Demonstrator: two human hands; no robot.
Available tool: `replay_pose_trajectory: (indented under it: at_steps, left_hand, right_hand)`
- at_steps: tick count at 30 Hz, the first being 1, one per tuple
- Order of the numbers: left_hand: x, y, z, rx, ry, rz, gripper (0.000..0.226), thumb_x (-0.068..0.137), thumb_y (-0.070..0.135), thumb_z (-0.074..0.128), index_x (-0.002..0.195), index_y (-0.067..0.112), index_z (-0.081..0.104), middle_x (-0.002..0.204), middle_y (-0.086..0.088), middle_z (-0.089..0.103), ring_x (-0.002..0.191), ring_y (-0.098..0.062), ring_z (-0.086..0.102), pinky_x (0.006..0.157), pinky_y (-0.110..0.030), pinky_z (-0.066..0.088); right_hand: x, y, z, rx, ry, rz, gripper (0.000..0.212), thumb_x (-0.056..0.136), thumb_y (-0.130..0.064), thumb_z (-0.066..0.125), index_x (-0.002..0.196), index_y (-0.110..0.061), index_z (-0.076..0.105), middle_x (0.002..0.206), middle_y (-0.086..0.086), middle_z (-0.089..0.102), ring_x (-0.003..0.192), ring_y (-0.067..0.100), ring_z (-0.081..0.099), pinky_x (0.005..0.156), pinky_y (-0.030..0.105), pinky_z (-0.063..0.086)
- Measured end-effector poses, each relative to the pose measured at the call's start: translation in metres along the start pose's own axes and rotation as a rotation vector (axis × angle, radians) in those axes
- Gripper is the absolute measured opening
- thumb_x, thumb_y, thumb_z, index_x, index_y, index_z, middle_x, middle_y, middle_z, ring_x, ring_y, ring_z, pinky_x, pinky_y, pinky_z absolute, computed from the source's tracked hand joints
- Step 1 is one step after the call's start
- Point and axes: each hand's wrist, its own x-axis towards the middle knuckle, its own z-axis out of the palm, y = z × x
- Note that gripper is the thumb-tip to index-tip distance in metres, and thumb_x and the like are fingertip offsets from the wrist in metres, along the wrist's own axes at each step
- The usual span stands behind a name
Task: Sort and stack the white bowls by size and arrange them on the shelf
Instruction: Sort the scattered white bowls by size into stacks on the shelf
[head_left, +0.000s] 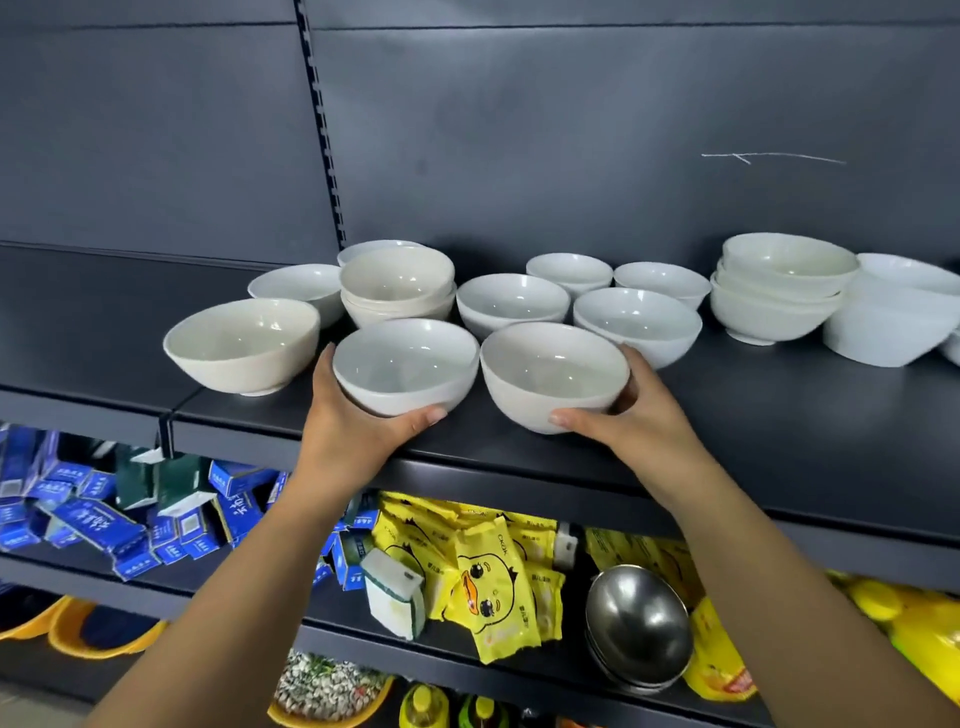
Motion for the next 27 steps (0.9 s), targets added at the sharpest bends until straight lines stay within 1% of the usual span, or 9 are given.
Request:
replay_pose_trajectory:
  at_steps: [2, 7, 11, 14, 16, 18, 21, 24, 27]
  left_hand:
    - [0.0, 0.0, 0.002, 0.003, -0.041, 0.007, 0.112, 0.058, 0.02, 0.086, 0.146, 0.013, 0.016, 0.127, 0.01, 0.039, 0.116, -0.003, 0.036, 0.093, -0.015, 0.026]
    - [0.004, 0.003, 0.01, -0.011, -0.148, 0.057, 0.106, 0.06, 0.02, 0.085, 0.142, 0.015, 0.018, 0.119, 0.013, 0.039, 0.112, -0.004, 0.039, 0.088, -0.017, 0.031]
    - [0.004, 0.007, 0.017, -0.046, -0.147, 0.047, 0.128, 0.055, 0.03, 0.086, 0.147, 0.013, -0.002, 0.14, 0.008, 0.028, 0.13, -0.007, 0.029, 0.099, -0.013, 0.024]
    - [-0.014, 0.012, 0.015, -0.011, 0.001, 0.186, 0.133, 0.05, 0.038, 0.089, 0.147, 0.016, 0.002, 0.151, 0.004, 0.012, 0.142, -0.013, 0.012, 0.112, -0.021, 0.012]
    - [-0.035, 0.019, 0.015, -0.095, 0.004, 0.355, 0.111, 0.056, 0.05, 0.077, 0.141, 0.026, 0.011, 0.145, 0.008, 0.017, 0.14, -0.012, 0.017, 0.113, -0.022, 0.016]
    - [-0.054, 0.029, 0.023, -0.168, -0.144, 0.45, 0.091, 0.06, 0.058, 0.068, 0.134, 0.035, 0.021, 0.14, 0.011, 0.028, 0.134, -0.008, 0.029, 0.111, -0.018, 0.024]
    - [-0.061, 0.042, 0.045, -0.234, -0.419, 0.328, 0.083, 0.061, 0.061, 0.07, 0.129, 0.041, 0.028, 0.136, 0.021, 0.032, 0.124, 0.005, 0.037, 0.1, -0.004, 0.03]
    - [-0.052, 0.049, 0.071, -0.349, -0.603, 0.104, 0.099, 0.057, 0.061, 0.076, 0.139, 0.022, 0.036, 0.146, 0.003, 0.037, 0.125, -0.002, 0.041, 0.101, -0.016, 0.036]
    - [-0.047, 0.059, 0.096, -0.435, -0.757, 0.099, 0.068, 0.064, 0.045, 0.073, 0.123, 0.018, 0.051, 0.123, 0.003, 0.06, 0.105, 0.004, 0.058, 0.081, -0.01, 0.046]
  right_hand:
    - [-0.004, 0.002, -0.006, 0.039, 0.004, -0.01, 0.072, 0.052, -0.022, 0.085, 0.115, -0.035, 0.052, 0.113, -0.013, 0.062, 0.11, 0.009, 0.056, 0.101, 0.038, 0.044]
    - [-0.015, 0.006, -0.023, 0.059, 0.017, -0.034, 0.076, 0.057, -0.01, 0.084, 0.122, -0.032, 0.051, 0.117, -0.01, 0.062, 0.112, 0.009, 0.056, 0.101, 0.038, 0.044]
    - [-0.021, 0.005, -0.026, 0.055, 0.018, -0.029, 0.083, 0.052, -0.017, 0.086, 0.125, -0.029, 0.049, 0.118, -0.01, 0.062, 0.112, 0.008, 0.056, 0.1, 0.035, 0.045]
    - [-0.027, 0.003, -0.029, 0.06, 0.028, -0.022, 0.094, 0.04, -0.03, 0.088, 0.126, -0.028, 0.048, 0.118, -0.009, 0.061, 0.113, 0.008, 0.056, 0.097, 0.032, 0.045]
    - [-0.032, 0.002, -0.032, 0.062, 0.047, -0.015, 0.096, 0.036, -0.03, 0.09, 0.123, -0.027, 0.05, 0.117, -0.008, 0.062, 0.112, 0.009, 0.056, 0.097, 0.031, 0.046]
    - [-0.038, 0.001, -0.037, 0.096, 0.055, -0.001, 0.089, 0.038, -0.028, 0.089, 0.119, -0.024, 0.053, 0.115, -0.005, 0.064, 0.11, 0.011, 0.058, 0.094, 0.029, 0.047]
    - [-0.049, -0.001, -0.045, 0.213, 0.057, 0.043, 0.074, 0.045, -0.025, 0.083, 0.114, -0.018, 0.056, 0.109, 0.001, 0.065, 0.106, 0.014, 0.061, 0.087, 0.028, 0.05]
    - [-0.063, -0.003, -0.055, 0.301, 0.085, 0.059, 0.05, 0.056, -0.009, 0.074, 0.102, -0.019, 0.058, 0.095, -0.004, 0.068, 0.091, 0.007, 0.065, 0.074, 0.02, 0.053]
    - [-0.075, -0.005, -0.065, 0.352, 0.109, 0.092, 0.044, 0.057, -0.008, 0.073, 0.098, -0.018, 0.06, 0.091, -0.005, 0.069, 0.089, 0.007, 0.065, 0.079, 0.024, 0.055]
